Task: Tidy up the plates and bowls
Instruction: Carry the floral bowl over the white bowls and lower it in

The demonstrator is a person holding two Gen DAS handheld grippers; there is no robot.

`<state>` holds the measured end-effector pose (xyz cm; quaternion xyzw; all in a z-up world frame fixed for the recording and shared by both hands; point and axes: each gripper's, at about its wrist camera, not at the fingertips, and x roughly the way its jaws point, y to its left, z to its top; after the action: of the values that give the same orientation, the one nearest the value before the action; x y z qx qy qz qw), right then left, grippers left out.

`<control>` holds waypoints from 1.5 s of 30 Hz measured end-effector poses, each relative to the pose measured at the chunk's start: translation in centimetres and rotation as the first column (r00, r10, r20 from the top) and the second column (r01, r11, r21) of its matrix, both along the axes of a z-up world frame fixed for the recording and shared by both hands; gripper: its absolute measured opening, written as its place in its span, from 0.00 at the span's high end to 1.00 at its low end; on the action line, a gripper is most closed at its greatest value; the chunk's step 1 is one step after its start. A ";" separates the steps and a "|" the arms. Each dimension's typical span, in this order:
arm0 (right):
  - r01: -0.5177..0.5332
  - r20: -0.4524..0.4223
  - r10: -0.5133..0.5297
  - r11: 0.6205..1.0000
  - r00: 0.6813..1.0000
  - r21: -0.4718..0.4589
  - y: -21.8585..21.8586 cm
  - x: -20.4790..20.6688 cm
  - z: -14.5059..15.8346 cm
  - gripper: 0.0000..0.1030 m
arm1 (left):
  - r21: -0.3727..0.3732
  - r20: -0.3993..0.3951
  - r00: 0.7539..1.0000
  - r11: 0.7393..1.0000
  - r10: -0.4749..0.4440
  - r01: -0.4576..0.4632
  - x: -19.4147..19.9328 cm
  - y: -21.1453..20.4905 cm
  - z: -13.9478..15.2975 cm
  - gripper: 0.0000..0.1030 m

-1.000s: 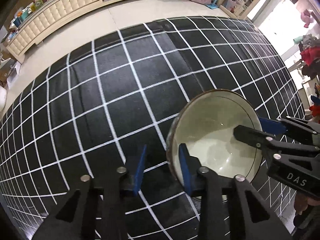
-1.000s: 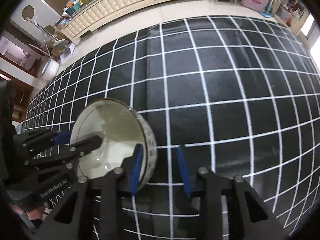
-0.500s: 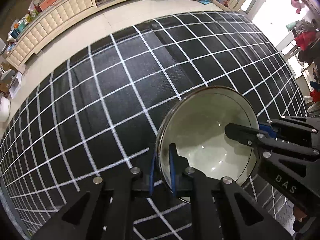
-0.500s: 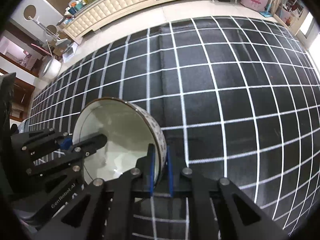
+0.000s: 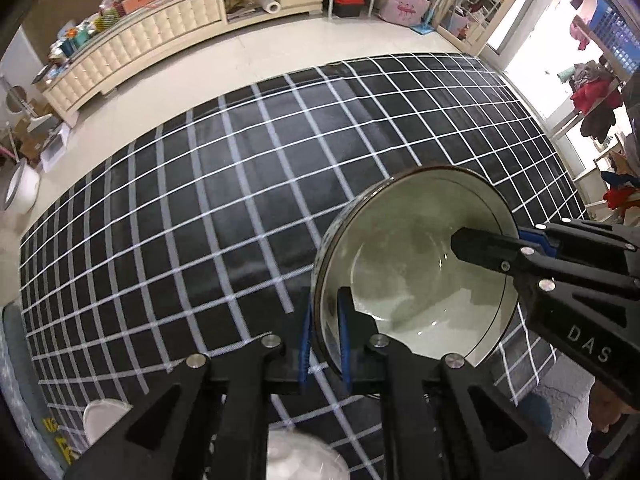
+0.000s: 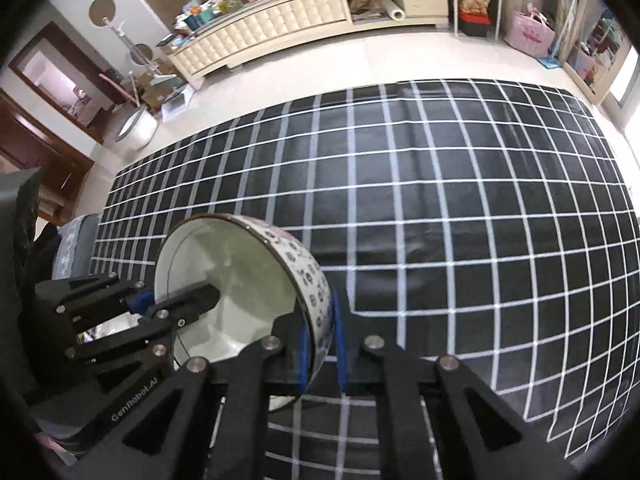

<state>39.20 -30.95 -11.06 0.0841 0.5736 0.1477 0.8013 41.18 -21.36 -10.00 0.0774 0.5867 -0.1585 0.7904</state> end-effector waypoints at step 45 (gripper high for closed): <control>-0.150 -0.131 0.132 0.979 0.982 -0.139 13.9 -9.4 -4.3 0.86 | 0.011 -0.065 0.992 0.994 0.105 -0.105 -13.6 13.8 -4.4 0.92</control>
<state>29.81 -17.03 -15.39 -0.0078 0.6352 0.1559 0.7564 27.54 -7.55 -14.43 0.0442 0.6160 -0.1169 0.7778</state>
